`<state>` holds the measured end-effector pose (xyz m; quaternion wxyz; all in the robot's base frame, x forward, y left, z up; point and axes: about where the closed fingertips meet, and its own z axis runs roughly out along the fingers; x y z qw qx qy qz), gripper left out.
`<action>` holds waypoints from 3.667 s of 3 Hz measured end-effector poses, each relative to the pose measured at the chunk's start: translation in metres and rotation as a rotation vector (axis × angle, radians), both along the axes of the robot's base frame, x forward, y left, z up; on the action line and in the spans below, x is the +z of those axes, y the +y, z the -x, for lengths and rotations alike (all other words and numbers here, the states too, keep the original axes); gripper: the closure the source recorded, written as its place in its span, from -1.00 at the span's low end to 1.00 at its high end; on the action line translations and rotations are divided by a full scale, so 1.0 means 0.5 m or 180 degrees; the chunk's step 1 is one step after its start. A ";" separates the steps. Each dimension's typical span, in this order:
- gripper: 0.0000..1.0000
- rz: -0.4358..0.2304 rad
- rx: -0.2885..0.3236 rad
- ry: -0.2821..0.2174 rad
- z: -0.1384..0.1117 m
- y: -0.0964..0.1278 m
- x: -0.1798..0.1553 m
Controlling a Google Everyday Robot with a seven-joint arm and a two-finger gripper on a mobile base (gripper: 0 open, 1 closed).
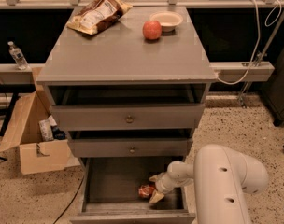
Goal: Pick coke can from bottom drawer and place on counter
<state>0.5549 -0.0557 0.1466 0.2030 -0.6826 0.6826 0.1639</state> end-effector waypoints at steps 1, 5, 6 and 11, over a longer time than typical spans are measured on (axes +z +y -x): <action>0.01 0.0034 0.0012 0.0010 0.005 0.002 -0.021; 1.00 -0.0759 0.0512 -0.0260 0.053 -0.086 0.292; 1.00 -0.0966 0.0816 -0.0248 0.089 -0.133 0.434; 1.00 -0.0334 0.0558 -0.0879 0.190 -0.196 0.880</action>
Offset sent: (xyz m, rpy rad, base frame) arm -0.0062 0.0052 -0.0291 -0.0255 0.0157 0.0161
